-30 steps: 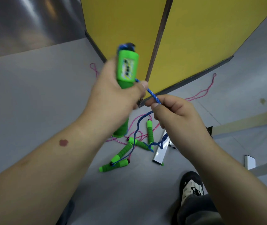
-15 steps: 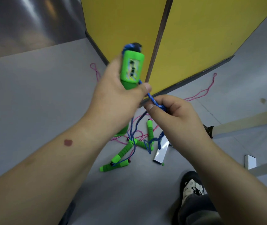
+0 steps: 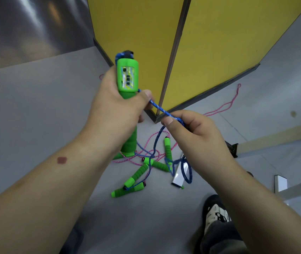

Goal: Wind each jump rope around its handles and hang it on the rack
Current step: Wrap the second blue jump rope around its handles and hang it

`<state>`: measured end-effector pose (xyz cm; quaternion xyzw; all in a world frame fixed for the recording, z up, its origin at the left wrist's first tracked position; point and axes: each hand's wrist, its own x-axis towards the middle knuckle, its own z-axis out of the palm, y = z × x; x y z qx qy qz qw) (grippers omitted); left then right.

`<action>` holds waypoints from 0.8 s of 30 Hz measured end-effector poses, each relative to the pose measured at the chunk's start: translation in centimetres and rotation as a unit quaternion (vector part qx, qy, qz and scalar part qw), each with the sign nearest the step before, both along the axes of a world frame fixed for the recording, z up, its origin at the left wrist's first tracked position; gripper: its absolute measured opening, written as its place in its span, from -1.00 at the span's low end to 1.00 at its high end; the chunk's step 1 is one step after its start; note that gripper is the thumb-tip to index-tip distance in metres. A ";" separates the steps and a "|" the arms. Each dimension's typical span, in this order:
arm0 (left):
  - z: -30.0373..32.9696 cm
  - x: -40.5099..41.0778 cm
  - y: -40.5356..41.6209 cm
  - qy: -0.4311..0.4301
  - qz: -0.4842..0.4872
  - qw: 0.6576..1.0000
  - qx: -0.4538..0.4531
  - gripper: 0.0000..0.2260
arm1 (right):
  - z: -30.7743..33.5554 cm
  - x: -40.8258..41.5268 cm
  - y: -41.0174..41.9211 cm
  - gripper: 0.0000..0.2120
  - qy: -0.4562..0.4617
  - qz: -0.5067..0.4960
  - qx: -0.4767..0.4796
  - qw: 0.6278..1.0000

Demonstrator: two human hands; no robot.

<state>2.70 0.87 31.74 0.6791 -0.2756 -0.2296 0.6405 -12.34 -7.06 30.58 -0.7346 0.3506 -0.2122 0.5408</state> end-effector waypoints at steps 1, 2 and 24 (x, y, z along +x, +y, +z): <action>-0.1 -0.5 0.0 -0.008 -0.017 1.000 0.009 -0.72 | 0.0 0.1 0.1 -0.83 0.000 0.002 -0.002 1.000; -0.3 -1.1 -0.1 -0.026 -0.036 0.999 0.020 -0.71 | -0.1 0.2 0.1 -0.83 -0.003 0.006 -0.002 1.000; -0.5 -1.0 -0.2 0.031 -0.021 0.999 0.004 -0.74 | 0.0 0.3 0.2 -0.84 -0.005 0.027 -0.007 1.000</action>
